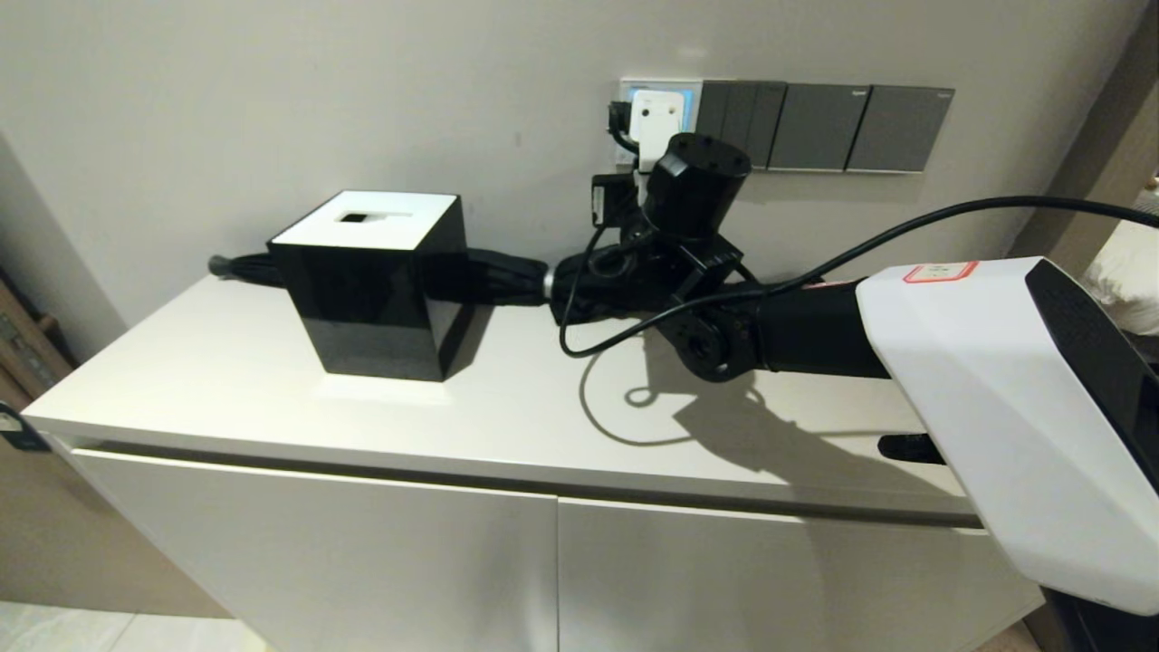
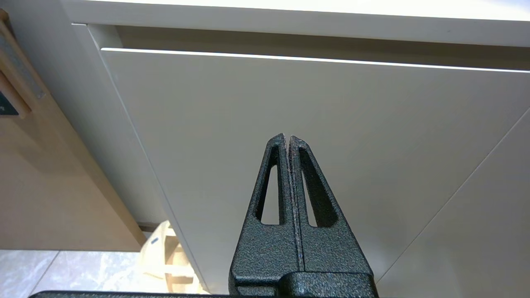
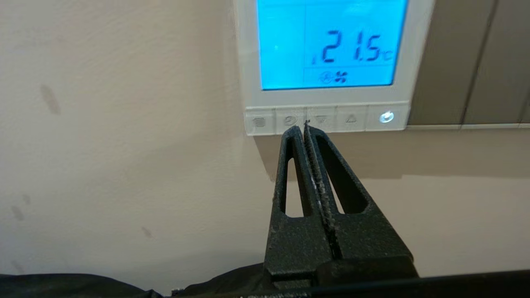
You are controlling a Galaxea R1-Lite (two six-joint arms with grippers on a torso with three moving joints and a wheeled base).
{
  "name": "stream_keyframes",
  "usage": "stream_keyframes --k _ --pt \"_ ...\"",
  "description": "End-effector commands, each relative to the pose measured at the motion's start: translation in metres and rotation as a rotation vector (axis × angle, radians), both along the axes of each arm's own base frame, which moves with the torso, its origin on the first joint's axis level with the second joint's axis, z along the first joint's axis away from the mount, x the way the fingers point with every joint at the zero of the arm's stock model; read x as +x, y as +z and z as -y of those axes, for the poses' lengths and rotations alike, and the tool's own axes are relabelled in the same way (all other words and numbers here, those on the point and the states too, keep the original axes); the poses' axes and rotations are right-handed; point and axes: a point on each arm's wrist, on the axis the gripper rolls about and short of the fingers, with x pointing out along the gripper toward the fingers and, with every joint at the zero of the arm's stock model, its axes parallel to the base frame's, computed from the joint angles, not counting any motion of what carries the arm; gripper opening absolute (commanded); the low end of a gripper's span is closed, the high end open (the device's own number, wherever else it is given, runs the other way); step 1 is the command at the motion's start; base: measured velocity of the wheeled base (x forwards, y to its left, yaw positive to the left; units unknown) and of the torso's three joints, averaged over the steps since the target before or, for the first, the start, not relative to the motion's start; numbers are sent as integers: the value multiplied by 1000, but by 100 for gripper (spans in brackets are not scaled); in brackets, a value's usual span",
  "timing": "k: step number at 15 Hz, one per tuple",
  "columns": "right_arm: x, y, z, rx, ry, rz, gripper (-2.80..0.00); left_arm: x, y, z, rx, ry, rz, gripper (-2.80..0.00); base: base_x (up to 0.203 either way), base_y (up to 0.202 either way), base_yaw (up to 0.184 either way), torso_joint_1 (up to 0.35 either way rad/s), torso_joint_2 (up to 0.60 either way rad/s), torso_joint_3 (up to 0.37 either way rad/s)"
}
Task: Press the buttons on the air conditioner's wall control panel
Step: Press the temperature increase button
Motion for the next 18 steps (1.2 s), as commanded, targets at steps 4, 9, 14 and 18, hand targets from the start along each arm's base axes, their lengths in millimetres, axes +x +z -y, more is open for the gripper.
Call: stream_keyframes --k 4,9,14,18 --pt "0 3 4 10 -13 11 -280 0 0 0 0 0 0 -280 0 0 0 0 0 0" --pt "-1 2 9 5 -20 6 -280 0 0 0 0 0 -1 -280 0 0 0 0 0 0" --pt "1 1 11 2 -23 5 -280 0 0 0 0 0 0 -280 0 0 0 0 0 0" --pt "6 1 18 1 -40 5 -280 0 0 0 0 0 0 -280 0 0 0 0 0 0"
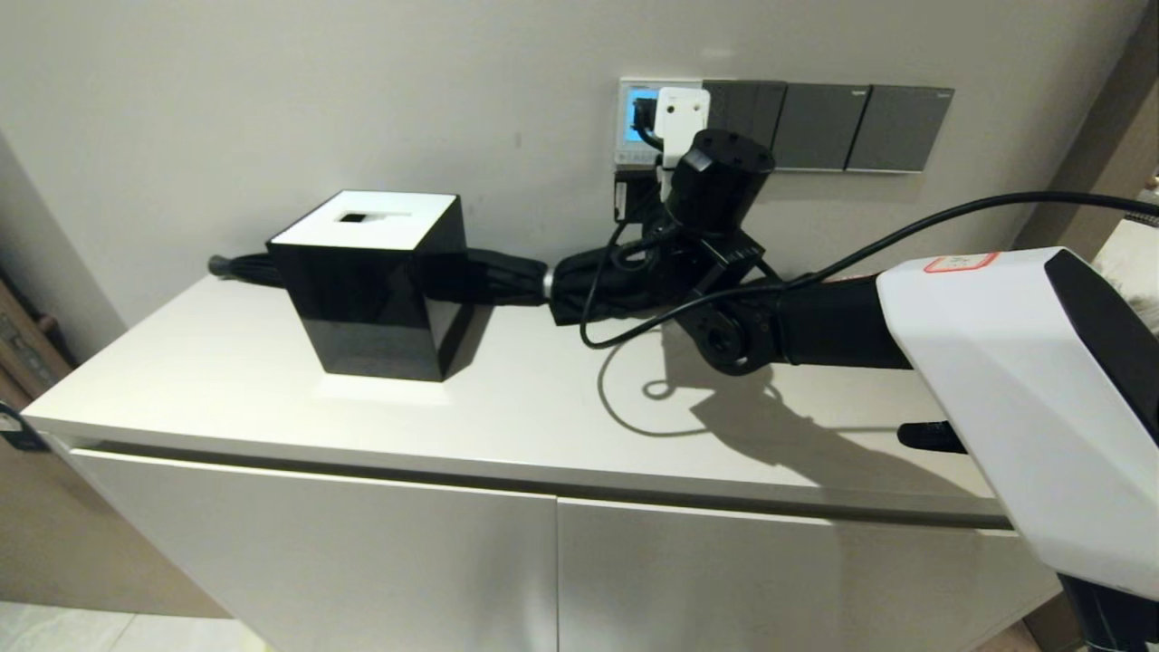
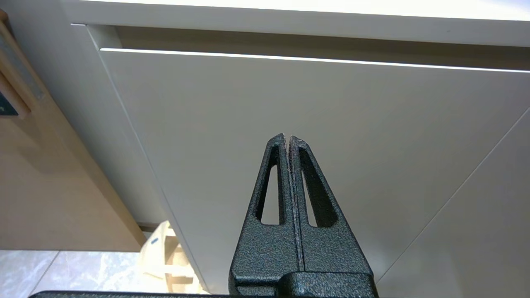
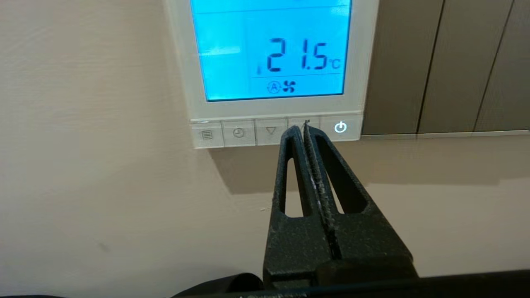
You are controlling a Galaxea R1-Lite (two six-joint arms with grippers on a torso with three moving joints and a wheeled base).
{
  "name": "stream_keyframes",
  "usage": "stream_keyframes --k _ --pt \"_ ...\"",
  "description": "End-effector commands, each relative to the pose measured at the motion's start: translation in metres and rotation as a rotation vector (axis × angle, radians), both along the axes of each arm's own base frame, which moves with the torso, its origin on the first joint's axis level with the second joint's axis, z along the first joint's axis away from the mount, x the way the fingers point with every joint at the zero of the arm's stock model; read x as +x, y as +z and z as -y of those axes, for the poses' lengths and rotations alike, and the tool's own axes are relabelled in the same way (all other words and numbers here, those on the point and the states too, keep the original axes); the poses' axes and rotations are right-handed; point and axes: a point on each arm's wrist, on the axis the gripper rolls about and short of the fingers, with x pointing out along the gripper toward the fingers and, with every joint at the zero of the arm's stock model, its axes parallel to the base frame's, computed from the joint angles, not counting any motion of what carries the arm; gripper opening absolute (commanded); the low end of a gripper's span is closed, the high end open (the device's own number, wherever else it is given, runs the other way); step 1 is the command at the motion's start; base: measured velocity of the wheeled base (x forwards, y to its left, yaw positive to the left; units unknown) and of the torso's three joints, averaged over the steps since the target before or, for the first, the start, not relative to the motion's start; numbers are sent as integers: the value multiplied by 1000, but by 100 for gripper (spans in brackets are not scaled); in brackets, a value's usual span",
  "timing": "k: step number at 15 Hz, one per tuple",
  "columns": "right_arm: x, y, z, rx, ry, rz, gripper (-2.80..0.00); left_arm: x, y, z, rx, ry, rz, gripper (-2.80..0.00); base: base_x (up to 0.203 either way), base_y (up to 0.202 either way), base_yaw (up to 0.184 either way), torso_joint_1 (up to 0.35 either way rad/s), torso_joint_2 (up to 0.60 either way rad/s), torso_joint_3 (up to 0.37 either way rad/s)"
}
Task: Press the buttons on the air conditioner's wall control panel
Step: Press the temperature increase button
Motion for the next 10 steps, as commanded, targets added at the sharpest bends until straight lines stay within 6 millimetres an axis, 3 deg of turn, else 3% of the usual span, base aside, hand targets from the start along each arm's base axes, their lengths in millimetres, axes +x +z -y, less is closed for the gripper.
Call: stream_keyframes --k 1,10 --pt "1 -1 1 1 -5 2 -280 0 0 0 0 0 0 -280 0 0 0 0 0 0" --pt "6 -2 4 -2 -13 0 -280 0 0 0 0 0 0 -280 0 0 0 0 0 0"
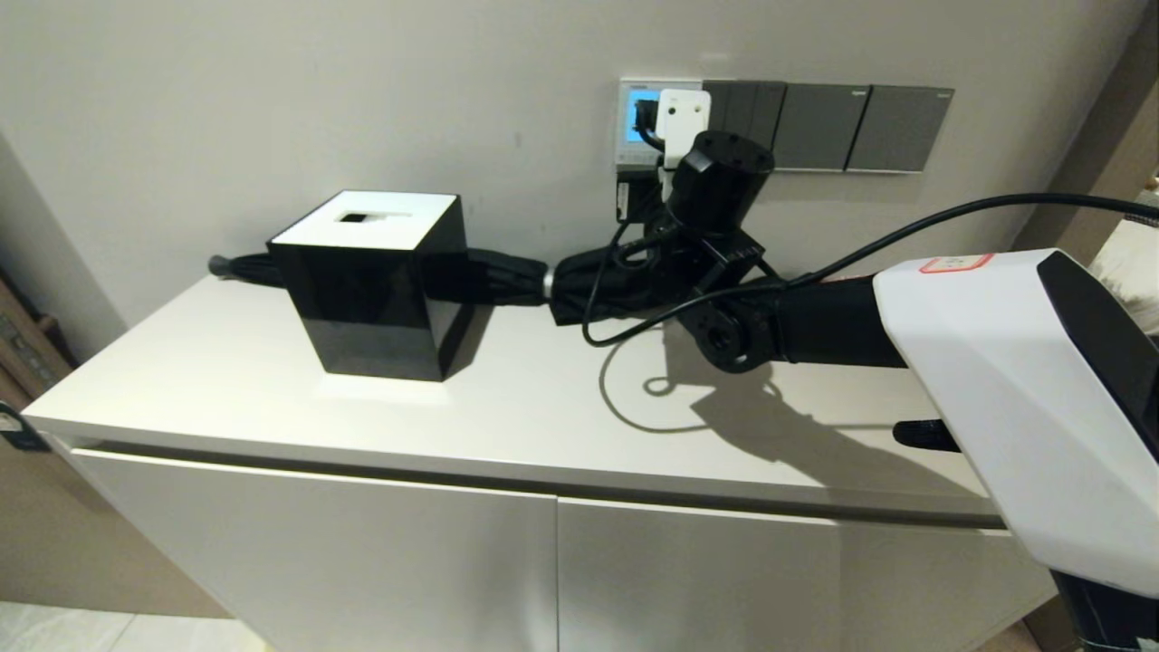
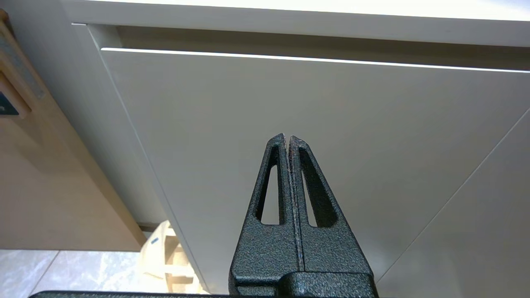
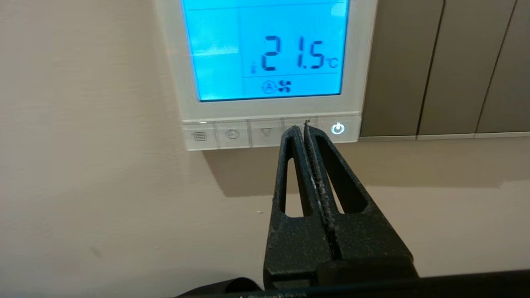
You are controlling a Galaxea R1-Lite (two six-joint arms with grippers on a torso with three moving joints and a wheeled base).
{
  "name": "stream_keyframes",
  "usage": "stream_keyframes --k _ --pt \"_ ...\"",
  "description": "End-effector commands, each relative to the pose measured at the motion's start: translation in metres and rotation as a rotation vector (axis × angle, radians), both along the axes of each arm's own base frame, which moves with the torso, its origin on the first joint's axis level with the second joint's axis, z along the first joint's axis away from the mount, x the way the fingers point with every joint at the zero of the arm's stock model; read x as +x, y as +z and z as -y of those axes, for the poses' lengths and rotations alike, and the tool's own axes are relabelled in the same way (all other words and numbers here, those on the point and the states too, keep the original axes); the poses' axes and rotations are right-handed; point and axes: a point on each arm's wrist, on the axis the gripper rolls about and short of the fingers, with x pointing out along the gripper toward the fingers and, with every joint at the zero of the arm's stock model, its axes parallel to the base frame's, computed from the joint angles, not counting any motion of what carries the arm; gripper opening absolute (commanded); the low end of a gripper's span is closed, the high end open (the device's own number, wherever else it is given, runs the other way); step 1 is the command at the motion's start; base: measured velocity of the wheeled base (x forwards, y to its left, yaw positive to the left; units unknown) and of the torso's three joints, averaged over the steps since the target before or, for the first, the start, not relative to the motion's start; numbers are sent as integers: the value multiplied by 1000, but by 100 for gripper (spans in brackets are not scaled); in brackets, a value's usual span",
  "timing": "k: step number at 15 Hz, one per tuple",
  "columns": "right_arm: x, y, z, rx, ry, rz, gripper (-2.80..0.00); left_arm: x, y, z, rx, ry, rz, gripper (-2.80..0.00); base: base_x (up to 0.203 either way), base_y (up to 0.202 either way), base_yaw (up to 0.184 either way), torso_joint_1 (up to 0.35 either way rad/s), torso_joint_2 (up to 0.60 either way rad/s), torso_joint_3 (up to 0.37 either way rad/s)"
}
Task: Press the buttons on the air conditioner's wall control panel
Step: Press the temperature increase button
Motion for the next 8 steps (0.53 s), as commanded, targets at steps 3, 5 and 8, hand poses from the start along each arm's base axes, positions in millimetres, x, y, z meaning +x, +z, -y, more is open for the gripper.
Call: stream_keyframes --k 3,5,8 --pt "4 -2 -3 9 -5 11 -280 0 0 0 0 0 0 -280 0 0 0 0 0 0" --pt "4 -3 -4 6 -2 8 -280 0 0 0 0 0 0 -280 0 0 0 0 0 0" --pt "5 -6 -5 4 -2 4 -280 0 0 0 0 0 -1 -280 0 0 0 0 0 0"
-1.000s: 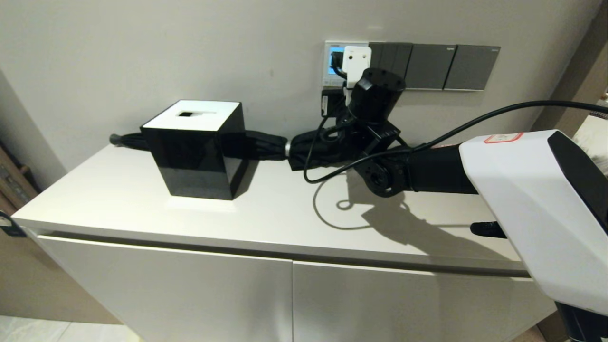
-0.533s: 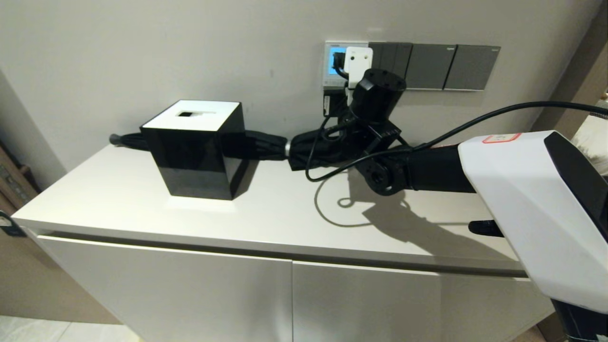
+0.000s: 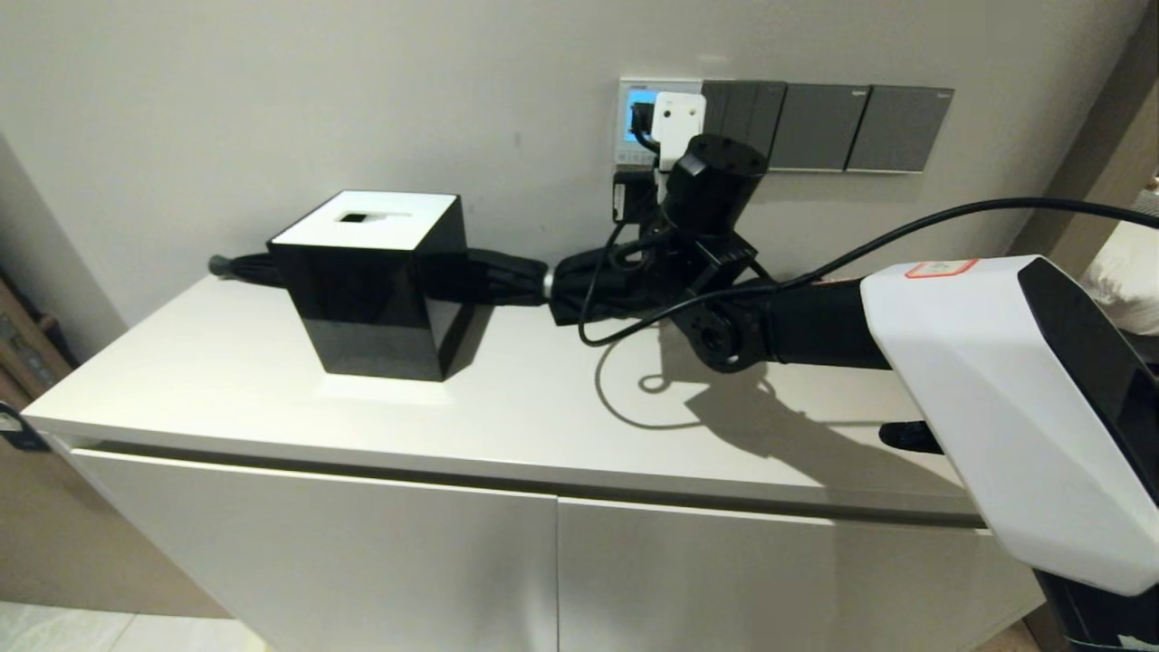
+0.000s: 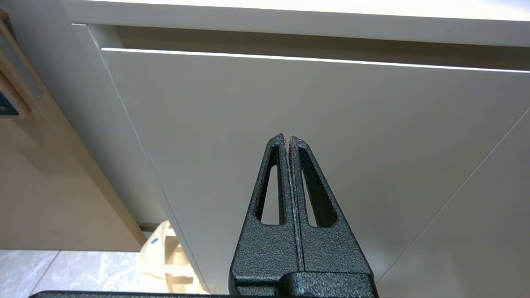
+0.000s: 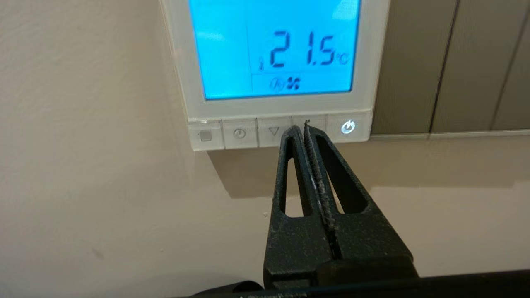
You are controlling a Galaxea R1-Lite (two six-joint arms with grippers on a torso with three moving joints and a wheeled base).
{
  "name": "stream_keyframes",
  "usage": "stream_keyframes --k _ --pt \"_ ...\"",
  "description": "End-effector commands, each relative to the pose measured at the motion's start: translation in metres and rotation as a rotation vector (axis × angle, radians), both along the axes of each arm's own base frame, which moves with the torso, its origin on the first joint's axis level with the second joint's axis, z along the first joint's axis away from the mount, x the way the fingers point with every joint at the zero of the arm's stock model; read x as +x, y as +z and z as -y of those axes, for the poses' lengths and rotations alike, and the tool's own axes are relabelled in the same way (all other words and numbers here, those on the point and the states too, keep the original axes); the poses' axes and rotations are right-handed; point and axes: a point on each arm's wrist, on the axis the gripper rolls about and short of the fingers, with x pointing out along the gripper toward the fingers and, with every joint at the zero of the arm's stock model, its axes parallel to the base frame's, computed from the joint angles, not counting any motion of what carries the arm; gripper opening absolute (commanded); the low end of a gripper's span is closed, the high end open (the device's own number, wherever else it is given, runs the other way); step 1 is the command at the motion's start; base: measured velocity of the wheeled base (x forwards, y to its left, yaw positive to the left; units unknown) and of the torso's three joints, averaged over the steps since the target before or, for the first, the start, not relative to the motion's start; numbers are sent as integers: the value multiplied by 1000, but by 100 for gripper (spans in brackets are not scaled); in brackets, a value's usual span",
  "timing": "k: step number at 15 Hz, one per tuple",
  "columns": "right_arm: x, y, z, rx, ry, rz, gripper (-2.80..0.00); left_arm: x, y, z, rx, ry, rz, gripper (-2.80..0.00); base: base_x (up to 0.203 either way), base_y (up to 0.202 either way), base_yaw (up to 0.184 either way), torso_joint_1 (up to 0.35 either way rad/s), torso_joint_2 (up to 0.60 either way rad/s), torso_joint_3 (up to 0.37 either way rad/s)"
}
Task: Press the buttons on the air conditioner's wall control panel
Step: Press the temperature increase button
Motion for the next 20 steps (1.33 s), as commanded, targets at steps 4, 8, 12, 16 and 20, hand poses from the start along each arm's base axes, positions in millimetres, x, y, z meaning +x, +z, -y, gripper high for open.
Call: stream_keyframes --k 4,8,12,16,20 --pt "2 -5 -1 -3 -5 -4 -280 0 0 0 0 0 -1 -280 0 0 0 0 0 0" --pt "2 -4 -1 -1 -5 -2 -280 0 0 0 0 0 0 -280 0 0 0 0 0 0" --pt "1 -3 -1 -1 -4 -2 -280 0 0 0 0 0 -1 -280 0 0 0 0 0 0" --pt "-1 -2 -2 0 -1 -3 -280 0 0 0 0 0 0 -280 0 0 0 0 0 0" --pt "-11 6 -8 9 18 8 -280 0 0 0 0 0 0 -280 0 0 0 0 0 0"
